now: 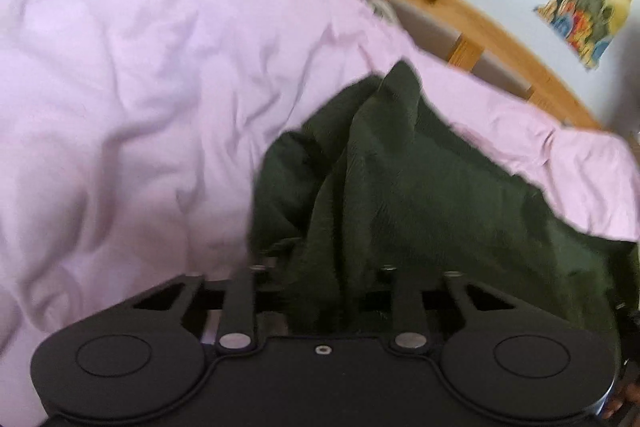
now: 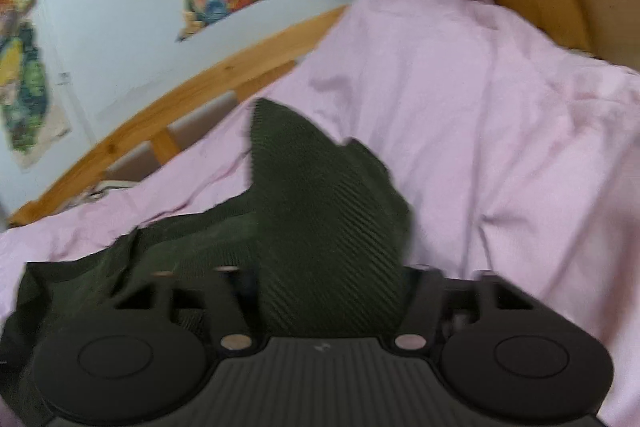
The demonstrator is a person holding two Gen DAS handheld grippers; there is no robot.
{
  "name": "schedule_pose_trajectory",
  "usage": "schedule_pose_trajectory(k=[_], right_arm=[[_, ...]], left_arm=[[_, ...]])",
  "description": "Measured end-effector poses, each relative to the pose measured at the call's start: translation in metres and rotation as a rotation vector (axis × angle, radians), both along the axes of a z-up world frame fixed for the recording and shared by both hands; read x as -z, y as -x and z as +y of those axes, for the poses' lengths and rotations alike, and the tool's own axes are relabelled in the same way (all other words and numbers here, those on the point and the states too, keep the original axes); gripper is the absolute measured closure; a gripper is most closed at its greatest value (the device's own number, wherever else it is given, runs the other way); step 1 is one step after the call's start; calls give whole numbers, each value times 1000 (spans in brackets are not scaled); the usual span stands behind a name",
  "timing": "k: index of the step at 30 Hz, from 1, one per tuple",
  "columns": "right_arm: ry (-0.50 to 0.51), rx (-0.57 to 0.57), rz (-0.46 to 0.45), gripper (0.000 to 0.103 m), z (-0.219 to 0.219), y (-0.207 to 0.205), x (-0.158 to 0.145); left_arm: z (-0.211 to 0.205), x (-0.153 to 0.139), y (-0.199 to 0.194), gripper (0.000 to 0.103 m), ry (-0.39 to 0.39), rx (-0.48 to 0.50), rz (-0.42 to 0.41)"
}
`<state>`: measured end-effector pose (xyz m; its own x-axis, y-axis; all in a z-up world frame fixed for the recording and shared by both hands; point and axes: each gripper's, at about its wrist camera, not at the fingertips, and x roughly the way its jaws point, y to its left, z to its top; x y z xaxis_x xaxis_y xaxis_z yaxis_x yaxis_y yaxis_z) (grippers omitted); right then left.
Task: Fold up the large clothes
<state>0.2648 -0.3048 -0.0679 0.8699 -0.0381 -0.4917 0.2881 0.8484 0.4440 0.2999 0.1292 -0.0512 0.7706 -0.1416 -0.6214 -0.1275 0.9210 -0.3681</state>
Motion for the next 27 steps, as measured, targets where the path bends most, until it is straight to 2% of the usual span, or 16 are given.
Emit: schedule_pose_trajectory(k=[1, 2, 6, 10, 12, 14, 15, 16, 18, 20, 21, 23, 25, 27], right_arm=[[16, -5, -16, 73, 5, 2, -4], [39, -10, -29, 77, 10, 3, -9], [115, -75, -130, 80, 34, 12, -38], [154, -193, -183, 80, 59, 17, -51], [189, -232, -148, 79, 70, 14, -45], [166, -234, -53, 77, 70, 6, -31], [143, -218, -11, 75, 66, 4, -26], [112, -199, 26, 70, 60, 3, -21], [64, -172, 42, 60, 51, 6, -21], [87, -146, 35, 46, 50, 13, -29], [124, -125, 32, 41, 53, 17, -34], [240, -72, 2, 16, 65, 26, -46], [377, -60, -39, 7, 83, 33, -58], [459, -100, -90, 3, 99, 40, -67]], left_arm=[[-3, -8, 4, 81, -35, 16, -37], [-7, -18, 8, 83, -76, 37, -82], [-10, -60, 20, 86, -114, 59, -214], [4, -90, 44, 87, -143, 14, -317], [15, -91, 58, 87, -172, -18, -318], [27, -77, 64, 86, -191, -39, -255], [33, -66, 65, 86, -173, -46, -218], [38, -53, 67, 86, -151, -52, -183], [39, -39, 72, 86, -137, -89, -159], [42, -36, 73, 86, -101, -112, -166], [43, -38, 72, 86, -96, -111, -167], [42, -44, 68, 86, -98, -97, -172], [40, -50, 68, 86, -86, -83, -191], [35, -59, 70, 86, -71, -66, -215]])
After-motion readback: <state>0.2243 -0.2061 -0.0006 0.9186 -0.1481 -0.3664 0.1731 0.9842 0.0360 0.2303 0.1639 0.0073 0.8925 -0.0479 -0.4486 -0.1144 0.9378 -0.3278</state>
